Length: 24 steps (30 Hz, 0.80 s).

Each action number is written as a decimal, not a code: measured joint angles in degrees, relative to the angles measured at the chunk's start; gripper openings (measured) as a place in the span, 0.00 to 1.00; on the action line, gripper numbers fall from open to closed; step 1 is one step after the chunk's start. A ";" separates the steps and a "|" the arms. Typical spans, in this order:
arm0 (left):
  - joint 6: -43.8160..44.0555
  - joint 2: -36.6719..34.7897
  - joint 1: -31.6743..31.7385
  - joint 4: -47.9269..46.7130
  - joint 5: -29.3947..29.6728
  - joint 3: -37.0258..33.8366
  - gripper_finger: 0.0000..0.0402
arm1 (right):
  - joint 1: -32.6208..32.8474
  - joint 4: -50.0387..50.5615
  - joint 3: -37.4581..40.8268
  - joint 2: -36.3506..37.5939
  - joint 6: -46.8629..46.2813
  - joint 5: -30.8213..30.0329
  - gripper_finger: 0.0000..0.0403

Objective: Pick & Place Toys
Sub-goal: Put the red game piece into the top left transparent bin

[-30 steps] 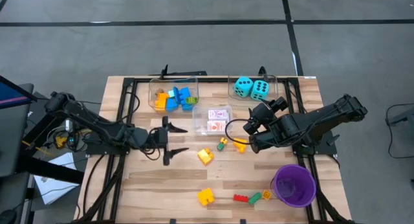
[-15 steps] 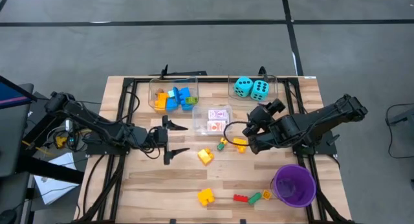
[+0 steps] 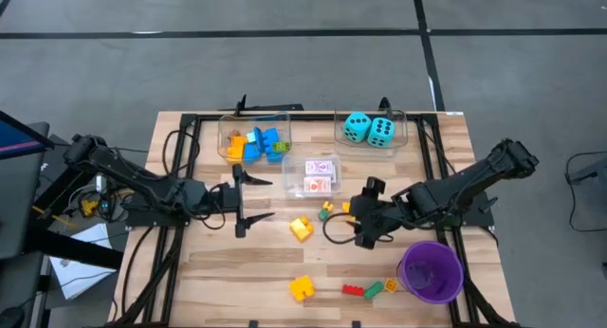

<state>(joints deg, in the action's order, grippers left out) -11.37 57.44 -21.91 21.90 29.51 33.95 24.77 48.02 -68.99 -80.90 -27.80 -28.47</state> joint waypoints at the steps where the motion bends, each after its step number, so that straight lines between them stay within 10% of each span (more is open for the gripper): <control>1: -0.86 -0.54 0.00 0.33 0.00 0.00 0.90 | 0.50 -1.27 0.00 0.00 -0.11 0.12 0.67; 24: -19.31 -15.21 0.02 -4.16 -0.01 0.02 0.86 | 7.18 -14.96 -0.08 -11.52 -14.21 10.63 0.67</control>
<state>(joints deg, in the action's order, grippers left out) -30.67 42.23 -21.89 17.75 29.50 33.98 31.95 33.05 -69.07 -92.42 -42.00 -17.84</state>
